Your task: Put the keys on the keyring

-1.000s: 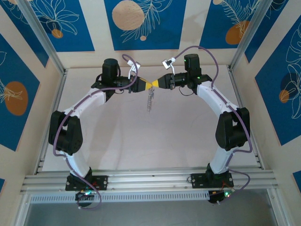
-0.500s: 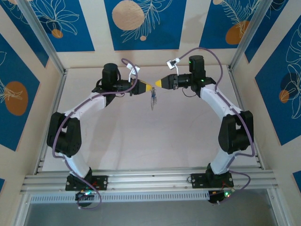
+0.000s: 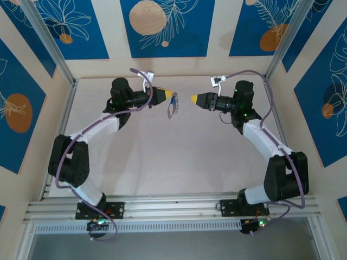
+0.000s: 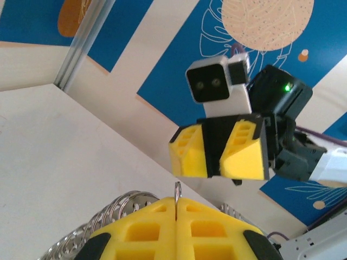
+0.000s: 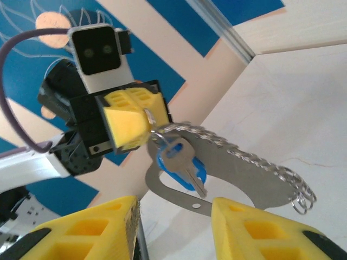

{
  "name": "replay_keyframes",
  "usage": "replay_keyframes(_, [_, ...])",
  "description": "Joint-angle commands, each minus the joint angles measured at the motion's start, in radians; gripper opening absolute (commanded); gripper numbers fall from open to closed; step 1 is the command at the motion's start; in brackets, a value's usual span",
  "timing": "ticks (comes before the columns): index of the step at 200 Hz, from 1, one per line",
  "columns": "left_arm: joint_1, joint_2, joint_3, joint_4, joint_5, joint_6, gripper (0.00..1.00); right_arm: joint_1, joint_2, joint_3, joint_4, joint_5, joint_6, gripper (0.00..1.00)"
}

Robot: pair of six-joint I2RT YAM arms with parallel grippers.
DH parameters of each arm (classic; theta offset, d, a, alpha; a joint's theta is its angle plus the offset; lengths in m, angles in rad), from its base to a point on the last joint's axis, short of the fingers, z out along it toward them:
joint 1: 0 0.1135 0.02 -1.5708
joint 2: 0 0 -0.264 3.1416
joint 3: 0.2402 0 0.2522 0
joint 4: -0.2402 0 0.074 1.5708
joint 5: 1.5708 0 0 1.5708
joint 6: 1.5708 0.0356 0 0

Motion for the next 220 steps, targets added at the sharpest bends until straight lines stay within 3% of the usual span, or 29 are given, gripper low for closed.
replay_keyframes(1, [-0.004, -0.031, -0.014, 0.129, -0.03, -0.065, 0.0, 0.025, 0.01, -0.041, 0.21, 0.065, 0.145, 0.41])
replay_keyframes(65, [-0.004, -0.02, -0.023, 0.183, -0.039, -0.126, 0.0, 0.117, 0.112, -0.002, 0.334, 0.098, 0.196, 0.42])
replay_keyframes(220, [-0.004, 0.019, -0.026, 0.278, 0.0, -0.21, 0.0, 0.156, 0.206, 0.09, 0.395, 0.124, 0.232, 0.41])
